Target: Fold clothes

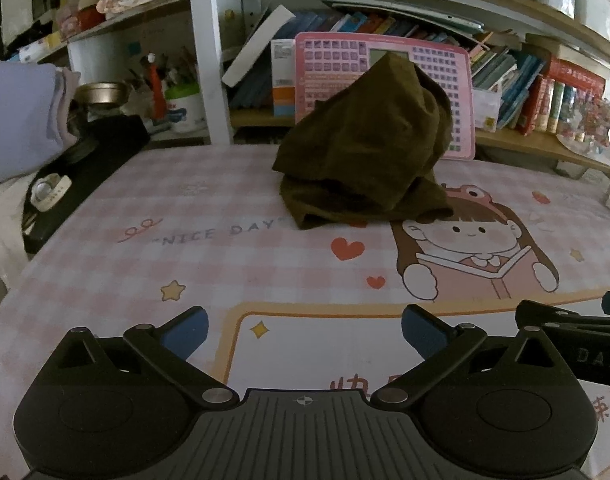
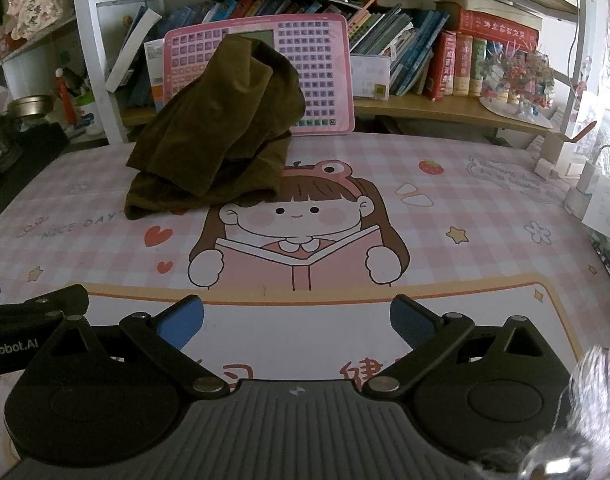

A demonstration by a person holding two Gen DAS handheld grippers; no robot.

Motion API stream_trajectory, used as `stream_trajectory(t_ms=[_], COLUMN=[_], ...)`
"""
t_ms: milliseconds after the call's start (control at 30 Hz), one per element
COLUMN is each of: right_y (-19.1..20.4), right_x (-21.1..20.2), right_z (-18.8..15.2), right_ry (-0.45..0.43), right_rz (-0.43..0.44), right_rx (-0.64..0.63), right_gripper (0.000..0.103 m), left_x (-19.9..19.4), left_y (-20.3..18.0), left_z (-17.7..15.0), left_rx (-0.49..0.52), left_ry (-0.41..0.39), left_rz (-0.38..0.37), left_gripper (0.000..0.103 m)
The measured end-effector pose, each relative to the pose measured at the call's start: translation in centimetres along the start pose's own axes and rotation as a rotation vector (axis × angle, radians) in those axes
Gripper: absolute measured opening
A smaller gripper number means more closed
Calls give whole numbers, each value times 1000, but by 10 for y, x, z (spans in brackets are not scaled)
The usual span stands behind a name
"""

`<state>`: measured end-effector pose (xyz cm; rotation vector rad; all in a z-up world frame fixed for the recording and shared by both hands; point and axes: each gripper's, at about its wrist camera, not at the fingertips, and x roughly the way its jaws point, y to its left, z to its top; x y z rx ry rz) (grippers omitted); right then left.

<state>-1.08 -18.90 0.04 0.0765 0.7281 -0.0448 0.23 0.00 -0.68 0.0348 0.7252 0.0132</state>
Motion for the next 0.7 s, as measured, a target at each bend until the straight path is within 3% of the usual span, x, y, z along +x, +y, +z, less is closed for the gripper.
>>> stream_trajectory(t_ms=[700], right_y=[-9], right_x=[-4], right_z=[0], right_ry=[-11], right_rz=[17], right_rx=[19], right_gripper=[101], left_x=[-6], left_y=[-12], left_z=[-1], left_rx=[42], left_ry=[9], left_rz=[37], left_gripper=[103])
